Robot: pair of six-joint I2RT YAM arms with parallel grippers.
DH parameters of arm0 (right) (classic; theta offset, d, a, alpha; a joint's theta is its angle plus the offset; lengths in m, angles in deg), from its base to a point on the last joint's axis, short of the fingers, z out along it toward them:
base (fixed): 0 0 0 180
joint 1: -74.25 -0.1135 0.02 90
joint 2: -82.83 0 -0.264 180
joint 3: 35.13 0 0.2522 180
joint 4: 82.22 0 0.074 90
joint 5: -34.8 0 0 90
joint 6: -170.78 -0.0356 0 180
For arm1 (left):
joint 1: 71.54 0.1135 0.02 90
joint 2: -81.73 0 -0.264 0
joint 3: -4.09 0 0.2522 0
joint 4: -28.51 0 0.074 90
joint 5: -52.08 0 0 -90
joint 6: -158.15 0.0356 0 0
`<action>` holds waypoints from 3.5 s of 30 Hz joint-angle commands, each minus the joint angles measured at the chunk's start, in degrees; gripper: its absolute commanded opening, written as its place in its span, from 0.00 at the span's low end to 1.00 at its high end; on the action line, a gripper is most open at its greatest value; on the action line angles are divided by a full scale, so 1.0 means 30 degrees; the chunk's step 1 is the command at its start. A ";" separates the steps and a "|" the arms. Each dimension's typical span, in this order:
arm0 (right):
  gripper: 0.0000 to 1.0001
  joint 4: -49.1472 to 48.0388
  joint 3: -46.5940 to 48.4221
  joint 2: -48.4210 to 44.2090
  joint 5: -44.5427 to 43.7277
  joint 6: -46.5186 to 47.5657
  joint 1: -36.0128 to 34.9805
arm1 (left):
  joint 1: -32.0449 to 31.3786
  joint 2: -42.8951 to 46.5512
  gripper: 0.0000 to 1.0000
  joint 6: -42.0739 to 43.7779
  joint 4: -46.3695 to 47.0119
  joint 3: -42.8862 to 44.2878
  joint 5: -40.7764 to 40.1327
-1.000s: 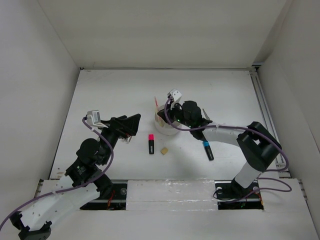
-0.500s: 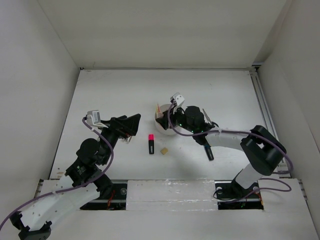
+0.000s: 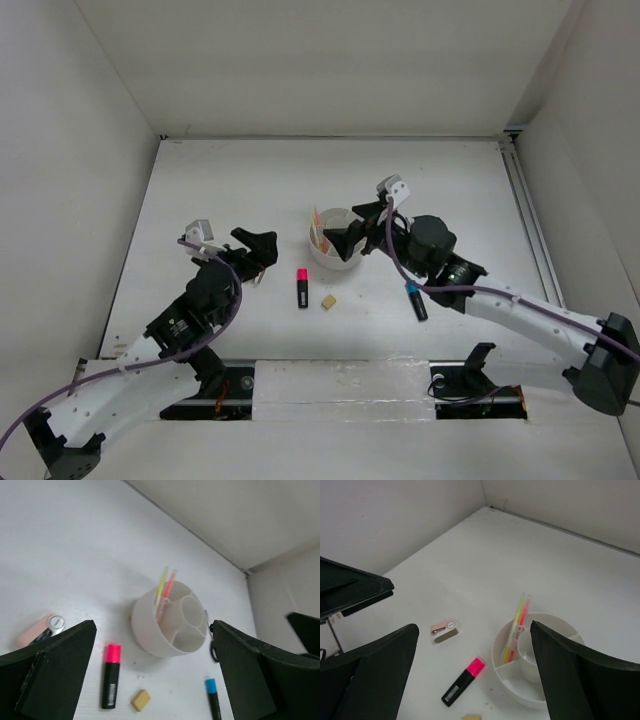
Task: Sort the stationery into containers
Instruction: Pick up the pen from the center of the board.
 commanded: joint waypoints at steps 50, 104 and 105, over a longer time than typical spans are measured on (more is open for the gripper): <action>0.97 1.4029 -0.5875 -0.2385 -0.5744 -1.0582 0.3927 | -0.0078 -0.7783 1.00 -0.0323 -0.3030 0.3443 0.5829; 0.00 0.1944 0.1039 0.0745 0.6411 0.0053 0.9057 | 0.0537 -0.3799 1.00 0.0673 0.1043 0.0925 0.7060; 0.00 0.1002 0.1039 0.1011 0.7983 0.0053 0.9057 | 0.0537 -0.3799 1.00 0.0673 0.1044 0.0750 0.7265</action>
